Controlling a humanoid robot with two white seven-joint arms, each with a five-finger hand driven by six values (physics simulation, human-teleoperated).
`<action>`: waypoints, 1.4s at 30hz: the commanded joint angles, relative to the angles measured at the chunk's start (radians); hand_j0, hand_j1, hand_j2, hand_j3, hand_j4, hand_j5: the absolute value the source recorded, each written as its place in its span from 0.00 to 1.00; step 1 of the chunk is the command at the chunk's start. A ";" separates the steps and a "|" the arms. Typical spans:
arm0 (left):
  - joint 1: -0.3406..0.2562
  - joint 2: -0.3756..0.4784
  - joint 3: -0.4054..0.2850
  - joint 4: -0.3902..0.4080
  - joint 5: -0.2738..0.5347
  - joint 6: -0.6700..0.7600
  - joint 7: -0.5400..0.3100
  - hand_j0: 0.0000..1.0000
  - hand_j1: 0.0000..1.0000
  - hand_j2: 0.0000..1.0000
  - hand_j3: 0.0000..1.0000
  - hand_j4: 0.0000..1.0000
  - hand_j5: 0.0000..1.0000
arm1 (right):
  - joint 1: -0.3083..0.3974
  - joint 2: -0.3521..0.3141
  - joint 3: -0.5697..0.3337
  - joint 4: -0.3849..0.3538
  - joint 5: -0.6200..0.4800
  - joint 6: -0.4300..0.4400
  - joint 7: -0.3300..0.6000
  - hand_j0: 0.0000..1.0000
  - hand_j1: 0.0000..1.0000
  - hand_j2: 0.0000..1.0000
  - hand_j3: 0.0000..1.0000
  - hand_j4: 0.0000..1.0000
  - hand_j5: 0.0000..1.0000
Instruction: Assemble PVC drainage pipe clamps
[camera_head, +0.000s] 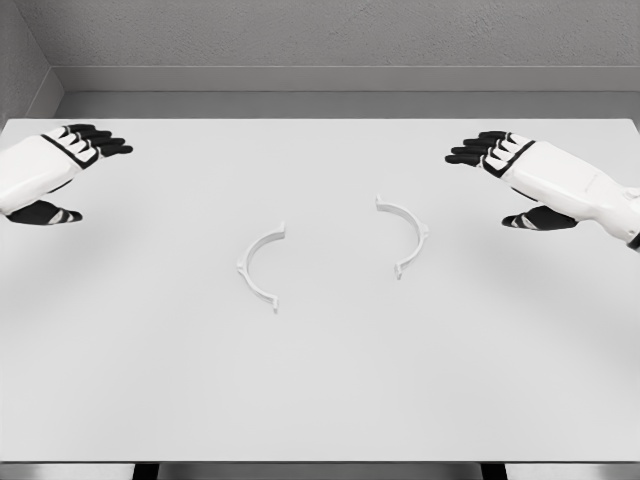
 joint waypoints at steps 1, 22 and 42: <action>0.000 -0.006 -0.006 0.000 0.006 0.001 0.001 1.00 1.00 1.00 1.00 1.00 1.00 | 0.000 0.003 0.001 0.016 -0.008 0.002 -0.001 1.00 1.00 1.00 1.00 1.00 1.00; -0.002 -0.115 -0.036 0.051 0.001 0.001 0.003 1.00 1.00 1.00 1.00 1.00 1.00 | -0.293 0.348 0.185 0.499 0.328 0.002 -0.006 1.00 1.00 1.00 1.00 1.00 1.00; -0.011 -0.201 -0.110 0.040 0.001 0.001 0.009 1.00 1.00 1.00 1.00 1.00 1.00 | -0.293 0.368 0.204 0.516 0.328 0.002 -0.003 1.00 1.00 1.00 1.00 1.00 1.00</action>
